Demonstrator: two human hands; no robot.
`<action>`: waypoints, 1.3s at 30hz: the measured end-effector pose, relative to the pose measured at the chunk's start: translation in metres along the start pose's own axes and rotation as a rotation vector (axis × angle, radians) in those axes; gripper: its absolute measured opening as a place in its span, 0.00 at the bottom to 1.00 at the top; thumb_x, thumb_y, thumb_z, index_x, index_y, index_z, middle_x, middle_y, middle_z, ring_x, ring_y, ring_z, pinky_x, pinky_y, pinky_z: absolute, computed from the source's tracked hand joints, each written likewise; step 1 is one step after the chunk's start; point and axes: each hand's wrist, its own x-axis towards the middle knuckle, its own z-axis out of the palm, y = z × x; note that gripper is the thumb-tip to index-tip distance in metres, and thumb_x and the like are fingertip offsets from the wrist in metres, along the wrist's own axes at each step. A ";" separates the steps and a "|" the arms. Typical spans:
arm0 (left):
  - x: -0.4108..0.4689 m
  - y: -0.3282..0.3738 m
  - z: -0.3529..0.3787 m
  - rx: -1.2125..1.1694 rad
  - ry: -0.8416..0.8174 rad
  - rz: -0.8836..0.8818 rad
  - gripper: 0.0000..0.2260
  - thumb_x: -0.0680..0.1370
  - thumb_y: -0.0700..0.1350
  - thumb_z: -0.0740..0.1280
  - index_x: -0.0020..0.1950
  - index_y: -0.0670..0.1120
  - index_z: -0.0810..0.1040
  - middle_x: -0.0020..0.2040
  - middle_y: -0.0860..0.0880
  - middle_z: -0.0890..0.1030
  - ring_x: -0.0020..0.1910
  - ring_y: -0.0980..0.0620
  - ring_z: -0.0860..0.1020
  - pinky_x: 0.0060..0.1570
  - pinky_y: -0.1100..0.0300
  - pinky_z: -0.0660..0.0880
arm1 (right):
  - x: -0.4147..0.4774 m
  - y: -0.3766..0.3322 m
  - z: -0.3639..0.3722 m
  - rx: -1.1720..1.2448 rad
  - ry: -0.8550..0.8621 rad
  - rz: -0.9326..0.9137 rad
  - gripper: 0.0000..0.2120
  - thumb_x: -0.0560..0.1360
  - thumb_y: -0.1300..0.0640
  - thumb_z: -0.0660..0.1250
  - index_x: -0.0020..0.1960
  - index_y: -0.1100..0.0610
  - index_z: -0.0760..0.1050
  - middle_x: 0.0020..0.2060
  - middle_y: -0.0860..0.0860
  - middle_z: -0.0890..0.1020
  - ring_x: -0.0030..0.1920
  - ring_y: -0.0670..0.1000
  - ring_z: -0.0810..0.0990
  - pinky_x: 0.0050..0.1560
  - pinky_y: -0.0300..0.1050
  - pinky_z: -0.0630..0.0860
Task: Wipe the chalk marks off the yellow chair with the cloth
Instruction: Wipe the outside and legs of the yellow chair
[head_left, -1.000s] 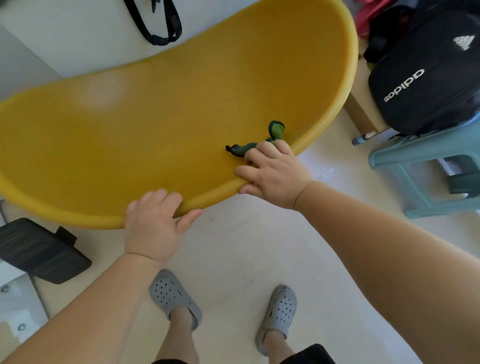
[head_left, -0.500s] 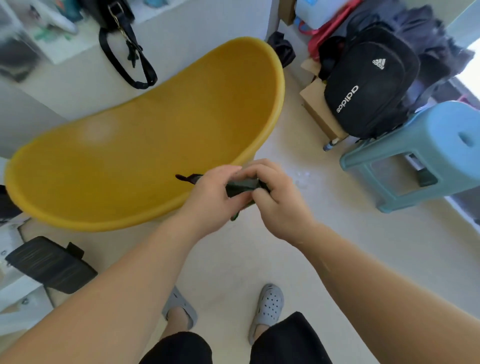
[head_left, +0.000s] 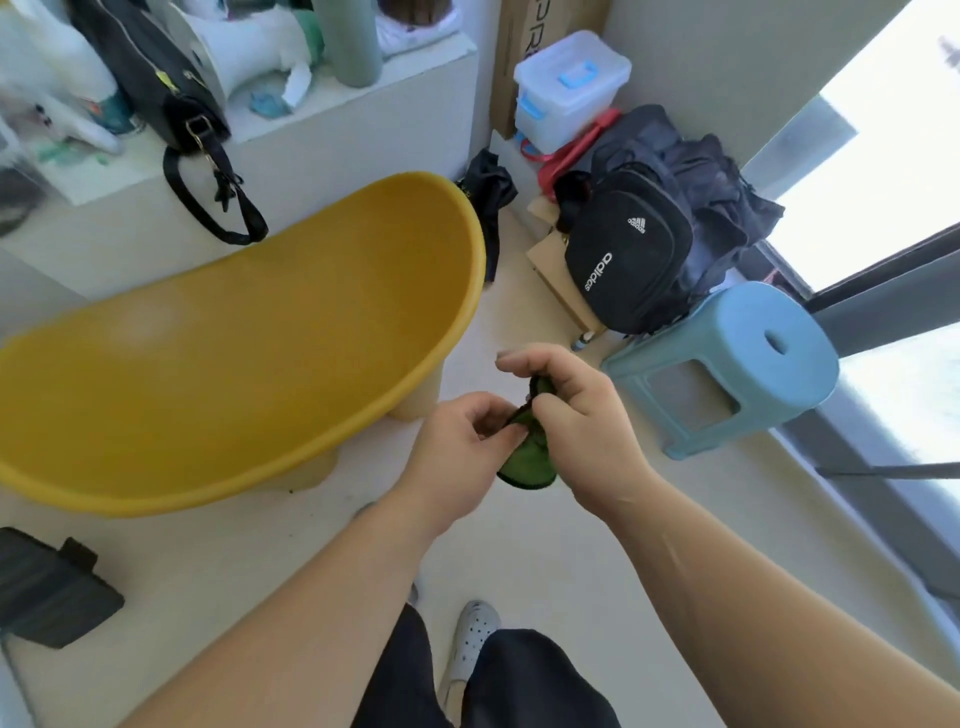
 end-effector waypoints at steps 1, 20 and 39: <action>0.007 0.004 -0.006 0.011 -0.011 0.006 0.03 0.76 0.38 0.70 0.42 0.44 0.79 0.33 0.54 0.77 0.34 0.54 0.74 0.37 0.61 0.72 | 0.004 -0.001 -0.001 -0.083 0.018 0.007 0.30 0.70 0.75 0.57 0.53 0.43 0.81 0.53 0.37 0.82 0.60 0.41 0.77 0.59 0.36 0.74; 0.122 -0.008 -0.044 0.543 -0.268 -0.148 0.06 0.75 0.44 0.70 0.40 0.52 0.77 0.34 0.54 0.76 0.32 0.55 0.72 0.35 0.56 0.72 | 0.126 0.087 -0.005 -0.633 0.022 0.138 0.09 0.76 0.61 0.70 0.52 0.51 0.86 0.45 0.47 0.72 0.43 0.48 0.74 0.43 0.39 0.68; 0.219 -0.095 0.044 1.111 0.417 0.170 0.12 0.76 0.51 0.66 0.53 0.45 0.81 0.47 0.51 0.78 0.48 0.50 0.75 0.50 0.52 0.74 | 0.240 0.291 -0.041 0.047 -0.068 0.038 0.15 0.79 0.66 0.64 0.47 0.45 0.76 0.45 0.42 0.83 0.51 0.45 0.81 0.52 0.36 0.75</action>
